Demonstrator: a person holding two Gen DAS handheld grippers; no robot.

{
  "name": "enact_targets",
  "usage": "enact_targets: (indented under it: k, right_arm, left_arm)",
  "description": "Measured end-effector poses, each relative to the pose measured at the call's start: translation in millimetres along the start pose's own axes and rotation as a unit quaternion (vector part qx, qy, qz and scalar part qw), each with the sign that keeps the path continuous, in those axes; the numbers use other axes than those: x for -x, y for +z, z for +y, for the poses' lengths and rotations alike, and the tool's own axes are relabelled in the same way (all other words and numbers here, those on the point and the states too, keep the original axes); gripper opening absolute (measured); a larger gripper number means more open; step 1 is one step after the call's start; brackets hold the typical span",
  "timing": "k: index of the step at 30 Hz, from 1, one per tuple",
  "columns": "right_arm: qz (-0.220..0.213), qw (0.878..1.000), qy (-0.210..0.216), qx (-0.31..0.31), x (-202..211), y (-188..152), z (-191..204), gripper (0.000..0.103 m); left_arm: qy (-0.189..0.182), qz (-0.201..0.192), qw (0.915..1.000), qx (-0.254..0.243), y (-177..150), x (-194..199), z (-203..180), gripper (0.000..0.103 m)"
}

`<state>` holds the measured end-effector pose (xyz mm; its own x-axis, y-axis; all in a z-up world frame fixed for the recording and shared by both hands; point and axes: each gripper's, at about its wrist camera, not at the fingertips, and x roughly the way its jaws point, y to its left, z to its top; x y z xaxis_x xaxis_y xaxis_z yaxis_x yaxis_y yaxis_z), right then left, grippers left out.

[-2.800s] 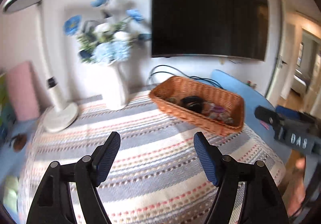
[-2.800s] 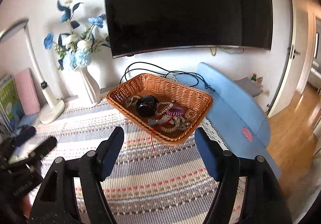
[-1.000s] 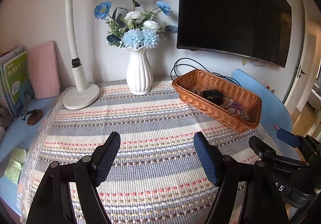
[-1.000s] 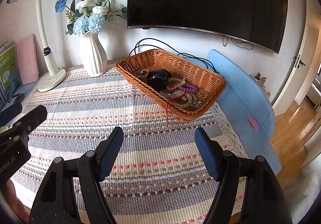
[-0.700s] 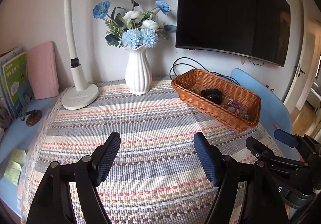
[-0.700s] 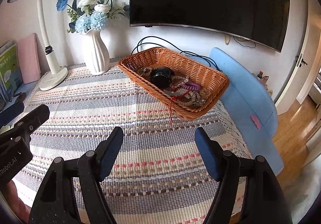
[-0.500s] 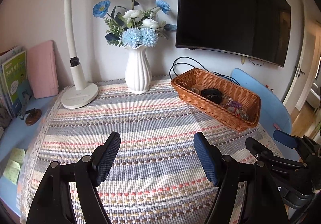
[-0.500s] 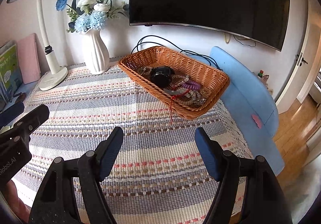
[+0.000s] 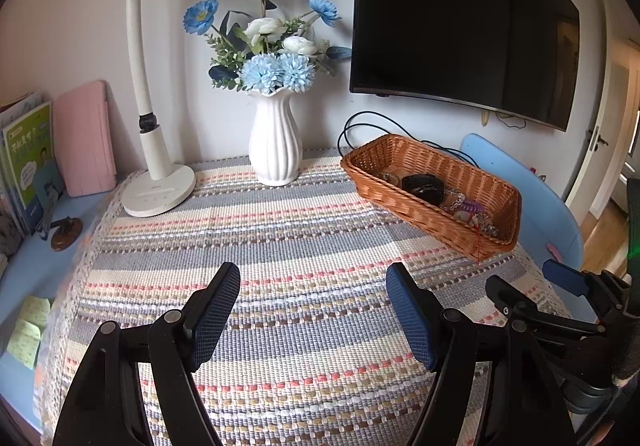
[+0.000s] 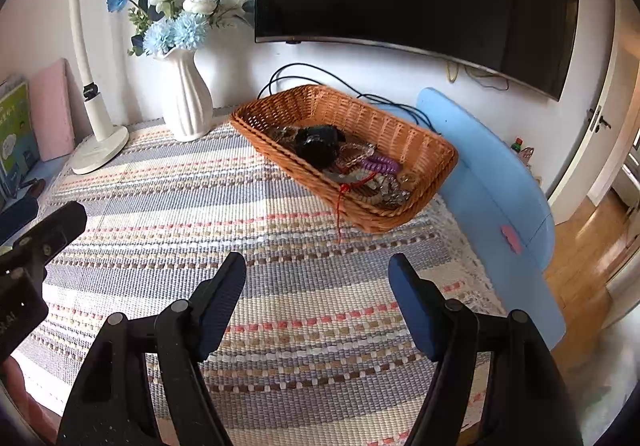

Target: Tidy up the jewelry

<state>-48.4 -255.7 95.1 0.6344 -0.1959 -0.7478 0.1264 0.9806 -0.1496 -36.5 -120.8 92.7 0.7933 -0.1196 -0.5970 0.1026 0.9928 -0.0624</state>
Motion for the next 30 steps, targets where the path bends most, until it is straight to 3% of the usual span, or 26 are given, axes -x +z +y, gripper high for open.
enact_targets:
  k: [21, 30]
  right_arm:
    - [0.002, 1.000, 0.008, -0.009, -1.0, 0.9, -1.1, 0.075]
    - [-0.002, 1.000, 0.006, 0.000, 1.3, 4.7, 6.5, 0.075]
  left_arm:
    - [-0.004, 0.007, 1.0000, -0.005, 0.9, -3.7, -2.5, 0.077]
    - [0.024, -0.020, 0.9995, -0.005, 12.8, 0.8, 4.1, 0.077]
